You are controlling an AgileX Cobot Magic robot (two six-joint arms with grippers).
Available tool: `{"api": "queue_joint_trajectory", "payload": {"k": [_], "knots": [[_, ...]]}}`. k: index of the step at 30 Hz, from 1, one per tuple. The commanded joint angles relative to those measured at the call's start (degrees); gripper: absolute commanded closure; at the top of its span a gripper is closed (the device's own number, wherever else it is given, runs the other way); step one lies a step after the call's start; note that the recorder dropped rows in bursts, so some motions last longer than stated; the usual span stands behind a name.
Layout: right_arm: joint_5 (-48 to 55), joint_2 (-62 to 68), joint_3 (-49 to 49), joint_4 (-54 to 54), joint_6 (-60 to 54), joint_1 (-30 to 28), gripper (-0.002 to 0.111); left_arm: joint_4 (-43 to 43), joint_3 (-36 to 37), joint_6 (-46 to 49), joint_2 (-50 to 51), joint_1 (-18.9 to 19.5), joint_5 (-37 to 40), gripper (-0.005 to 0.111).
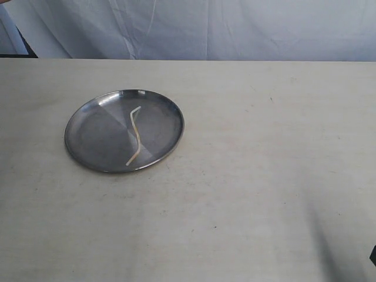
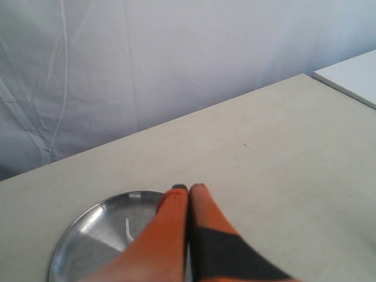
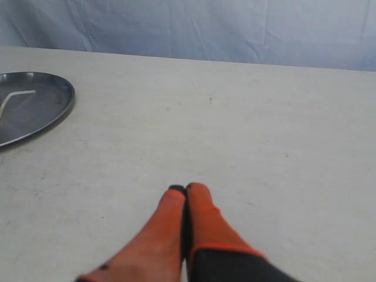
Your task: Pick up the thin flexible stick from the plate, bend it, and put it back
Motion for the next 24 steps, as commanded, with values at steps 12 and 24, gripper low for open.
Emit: {"api": "queue_joint_trajectory", "payload": {"k": [12,24], "knots": [[-0.7,-0.2,0.1,-0.3,-0.1,-0.3,0.108,24.7,21.1,-25.0,-23.2,0.1,-18.7,0.106],[-0.9,-0.2,0.1,-0.3,-0.1,-0.3,0.108,37.8,46.6,-41.0,-40.1,0.3,-29.4,0.106]]}}
